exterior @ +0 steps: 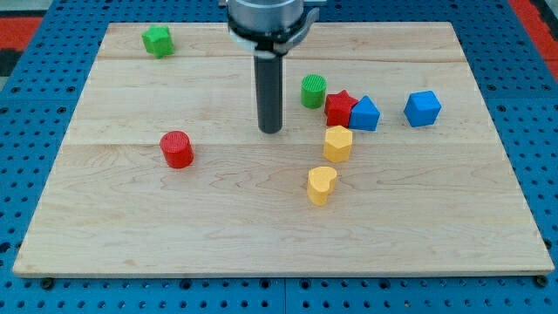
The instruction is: Place the red circle to the left of the green circle
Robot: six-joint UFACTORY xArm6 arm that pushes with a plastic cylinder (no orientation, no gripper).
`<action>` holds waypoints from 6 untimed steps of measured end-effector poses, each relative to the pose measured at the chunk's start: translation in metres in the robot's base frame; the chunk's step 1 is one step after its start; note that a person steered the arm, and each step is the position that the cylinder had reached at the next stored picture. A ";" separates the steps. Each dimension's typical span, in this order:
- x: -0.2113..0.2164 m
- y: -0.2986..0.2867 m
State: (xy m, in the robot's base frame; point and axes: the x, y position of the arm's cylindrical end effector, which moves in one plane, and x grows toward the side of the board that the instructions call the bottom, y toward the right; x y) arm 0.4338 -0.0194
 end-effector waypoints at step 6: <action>-0.010 -0.175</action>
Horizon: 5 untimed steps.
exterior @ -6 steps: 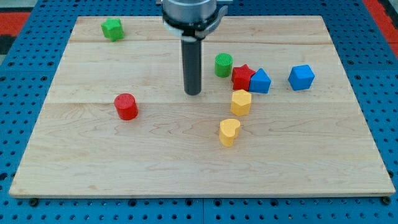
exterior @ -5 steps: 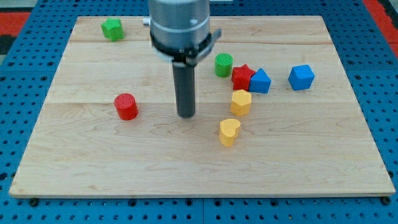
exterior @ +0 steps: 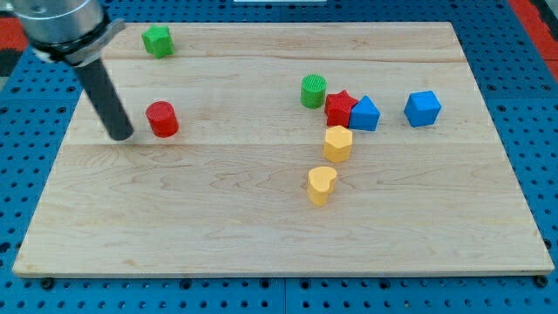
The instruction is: Place the red circle to the left of the green circle
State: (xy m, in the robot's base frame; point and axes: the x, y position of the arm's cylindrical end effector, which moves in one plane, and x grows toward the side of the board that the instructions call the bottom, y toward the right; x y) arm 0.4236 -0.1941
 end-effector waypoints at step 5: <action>-0.074 0.164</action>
